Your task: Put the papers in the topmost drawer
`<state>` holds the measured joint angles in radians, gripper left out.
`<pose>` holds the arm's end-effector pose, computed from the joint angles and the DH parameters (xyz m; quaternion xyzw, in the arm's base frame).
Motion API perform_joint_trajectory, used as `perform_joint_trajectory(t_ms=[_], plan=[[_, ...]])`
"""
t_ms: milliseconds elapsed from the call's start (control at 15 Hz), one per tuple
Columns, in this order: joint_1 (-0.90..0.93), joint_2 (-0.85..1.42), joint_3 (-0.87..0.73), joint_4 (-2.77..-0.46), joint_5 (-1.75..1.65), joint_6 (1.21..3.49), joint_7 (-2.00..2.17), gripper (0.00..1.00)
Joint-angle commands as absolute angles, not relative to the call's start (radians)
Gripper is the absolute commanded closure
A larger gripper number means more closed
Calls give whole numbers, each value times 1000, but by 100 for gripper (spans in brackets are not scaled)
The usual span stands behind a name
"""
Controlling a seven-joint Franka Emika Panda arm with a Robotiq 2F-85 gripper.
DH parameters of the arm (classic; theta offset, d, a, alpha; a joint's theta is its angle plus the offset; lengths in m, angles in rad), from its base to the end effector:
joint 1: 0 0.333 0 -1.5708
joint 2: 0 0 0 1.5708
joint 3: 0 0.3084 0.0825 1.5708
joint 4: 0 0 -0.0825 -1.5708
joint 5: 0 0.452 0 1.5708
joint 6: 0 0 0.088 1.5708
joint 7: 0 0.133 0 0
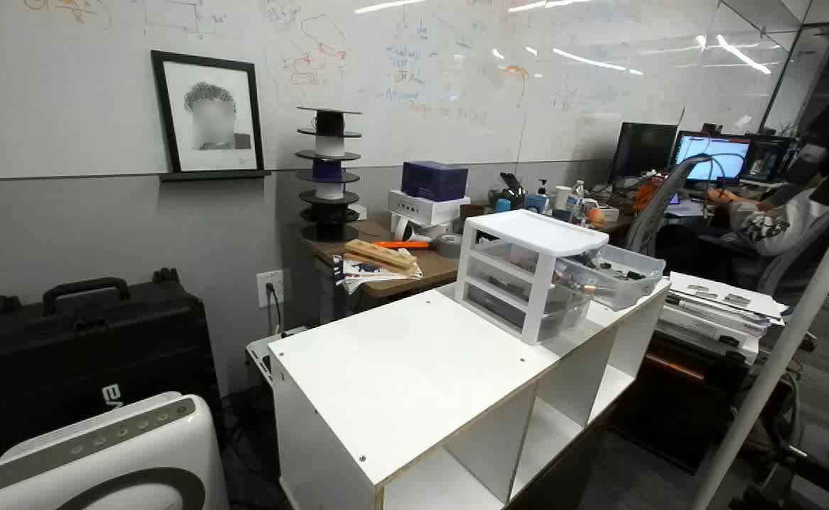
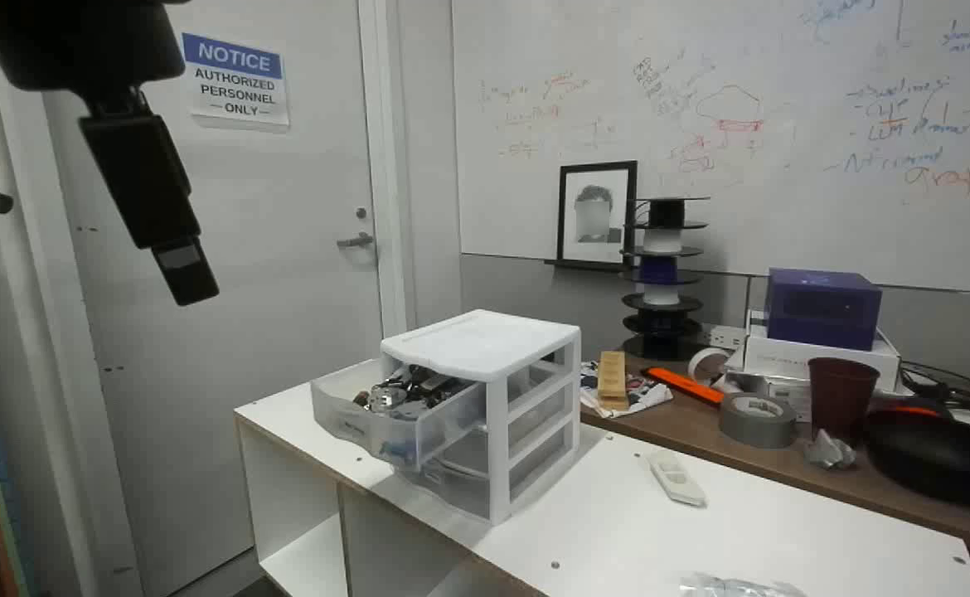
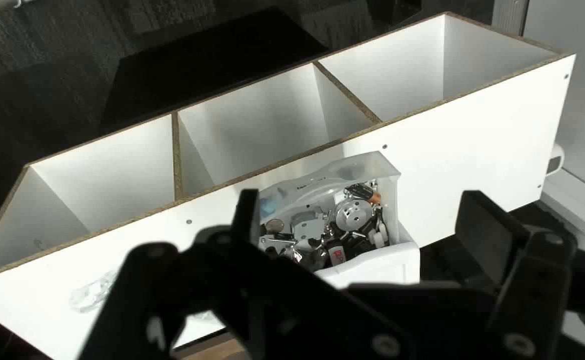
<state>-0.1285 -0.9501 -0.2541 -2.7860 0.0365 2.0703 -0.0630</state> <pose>0.3541 -0.1182 0.4246 -0.9792 0.1241 -0.1265 0.0989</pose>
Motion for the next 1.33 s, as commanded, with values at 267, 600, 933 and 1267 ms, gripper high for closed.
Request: perform_joint_trajectory(t_ms=[267, 600, 933, 1267], plan=[[-144, -946, -240, -2782, 52, 2067, -75, 0], [-144, -946, -240, -2782, 52, 2067, -75, 0], [-144, -946, -240, -2782, 52, 2067, -75, 0], [-133, -924, -244, -2748, 58, 2079, -81, 0]])
